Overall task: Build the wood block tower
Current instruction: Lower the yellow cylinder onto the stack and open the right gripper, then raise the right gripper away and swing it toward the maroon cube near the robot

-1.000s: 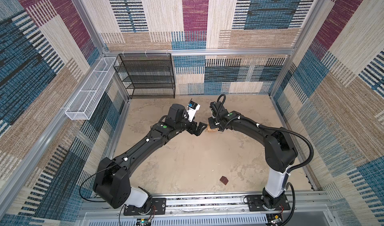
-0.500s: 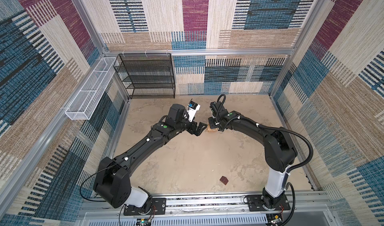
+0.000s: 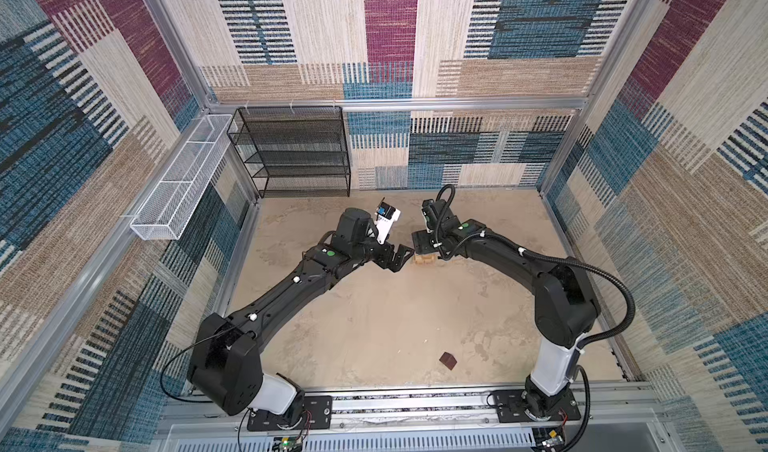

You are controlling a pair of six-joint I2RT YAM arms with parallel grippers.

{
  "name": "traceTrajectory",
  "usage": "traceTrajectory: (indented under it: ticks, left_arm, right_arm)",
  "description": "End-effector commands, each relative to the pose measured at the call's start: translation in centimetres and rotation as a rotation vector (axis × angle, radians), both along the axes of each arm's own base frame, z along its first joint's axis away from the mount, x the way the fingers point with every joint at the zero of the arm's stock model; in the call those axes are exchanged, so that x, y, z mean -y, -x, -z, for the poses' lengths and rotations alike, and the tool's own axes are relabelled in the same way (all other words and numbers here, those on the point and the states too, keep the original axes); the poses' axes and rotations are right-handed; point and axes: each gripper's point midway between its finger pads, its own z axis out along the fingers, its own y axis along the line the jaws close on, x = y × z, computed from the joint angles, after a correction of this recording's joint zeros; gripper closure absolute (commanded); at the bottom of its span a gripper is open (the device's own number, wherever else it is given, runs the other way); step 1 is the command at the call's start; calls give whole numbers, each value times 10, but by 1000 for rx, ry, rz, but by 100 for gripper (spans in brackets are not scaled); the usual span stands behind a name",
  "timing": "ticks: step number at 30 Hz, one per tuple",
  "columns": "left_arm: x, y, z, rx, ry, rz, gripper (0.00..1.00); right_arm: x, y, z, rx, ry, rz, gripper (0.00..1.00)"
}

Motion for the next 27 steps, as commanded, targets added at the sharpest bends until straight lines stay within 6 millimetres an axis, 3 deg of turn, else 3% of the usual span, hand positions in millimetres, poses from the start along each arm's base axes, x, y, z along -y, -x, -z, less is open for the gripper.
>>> traceTrajectory:
  ticks: [1,7,12,21,27]
  left_arm:
    - [-3,1,-10,35,-12,3,1]
    - [-8,2,-23,103,-45,4,1]
    - [-9,0,-26,129,-61,6,1]
    - [4,26,-53,303,94,142,1]
    - [13,38,-56,324,124,226,4]
  right_arm:
    - [-2,4,-23,28,-54,2,13]
    - [18,28,-63,103,-91,32,11]
    - [34,63,-92,143,-176,37,11]
    - [50,139,-84,79,-333,-14,14]
    - [68,162,-64,56,-345,36,15]
